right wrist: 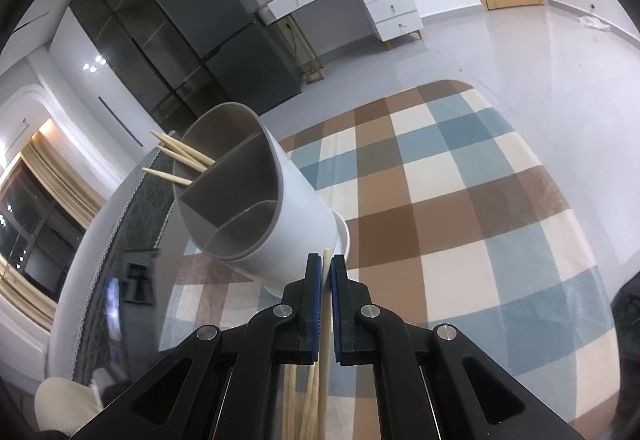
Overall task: Organize utensils
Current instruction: 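Lift both tools over the utensil holder and drop the chopsticks in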
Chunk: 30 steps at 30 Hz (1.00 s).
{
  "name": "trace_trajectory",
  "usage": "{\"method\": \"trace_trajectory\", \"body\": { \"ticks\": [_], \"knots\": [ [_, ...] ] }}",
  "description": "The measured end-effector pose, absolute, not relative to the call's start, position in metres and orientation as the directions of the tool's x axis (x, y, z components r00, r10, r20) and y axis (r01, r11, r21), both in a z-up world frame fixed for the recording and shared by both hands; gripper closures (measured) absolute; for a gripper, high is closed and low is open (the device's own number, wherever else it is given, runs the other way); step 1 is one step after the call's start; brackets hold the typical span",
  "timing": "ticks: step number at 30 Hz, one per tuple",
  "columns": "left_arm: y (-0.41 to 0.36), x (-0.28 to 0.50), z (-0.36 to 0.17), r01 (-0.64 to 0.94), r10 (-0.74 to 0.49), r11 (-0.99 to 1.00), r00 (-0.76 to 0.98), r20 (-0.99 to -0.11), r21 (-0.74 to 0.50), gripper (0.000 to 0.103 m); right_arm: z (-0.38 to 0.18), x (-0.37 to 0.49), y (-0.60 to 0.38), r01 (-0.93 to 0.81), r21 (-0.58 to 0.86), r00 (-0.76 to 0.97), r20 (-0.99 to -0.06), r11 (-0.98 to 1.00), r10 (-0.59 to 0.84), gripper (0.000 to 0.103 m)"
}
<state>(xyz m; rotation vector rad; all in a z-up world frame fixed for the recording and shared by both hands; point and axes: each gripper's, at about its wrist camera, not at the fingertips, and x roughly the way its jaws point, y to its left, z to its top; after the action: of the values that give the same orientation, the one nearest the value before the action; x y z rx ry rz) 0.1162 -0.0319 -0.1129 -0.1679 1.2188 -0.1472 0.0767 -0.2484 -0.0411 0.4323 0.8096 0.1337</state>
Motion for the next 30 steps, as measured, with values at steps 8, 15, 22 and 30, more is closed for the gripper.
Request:
{"method": "trace_trajectory", "body": {
  "ticks": [8, 15, 22, 30],
  "knots": [
    [-0.020, 0.059, -0.034, 0.080, -0.270, 0.957, 0.591, -0.760, -0.278, 0.102, -0.018, 0.049, -0.238, -0.014, 0.387, 0.732, -0.624, 0.922, 0.273, 0.099],
    [-0.028, 0.034, -0.020, 0.155, -0.291, 0.956, 0.631, -0.720, -0.251, 0.102, -0.003, 0.025, -0.230, -0.030, 0.348, 0.759, -0.602, 0.937, 0.248, 0.099],
    [-0.020, 0.021, -0.009, 0.171, -0.299, 0.954, 0.630, -0.717, -0.248, 0.103, 0.009, 0.005, -0.221, -0.036, 0.290, 0.784, -0.586, 0.956, 0.207, 0.099],
    [-0.019, 0.007, 0.007, 0.206, -0.318, 0.948, 0.620, -0.718, -0.242, 0.103, 0.022, -0.013, -0.219, -0.026, 0.264, 0.803, -0.568, 0.964, 0.177, 0.099]
  ]
}}
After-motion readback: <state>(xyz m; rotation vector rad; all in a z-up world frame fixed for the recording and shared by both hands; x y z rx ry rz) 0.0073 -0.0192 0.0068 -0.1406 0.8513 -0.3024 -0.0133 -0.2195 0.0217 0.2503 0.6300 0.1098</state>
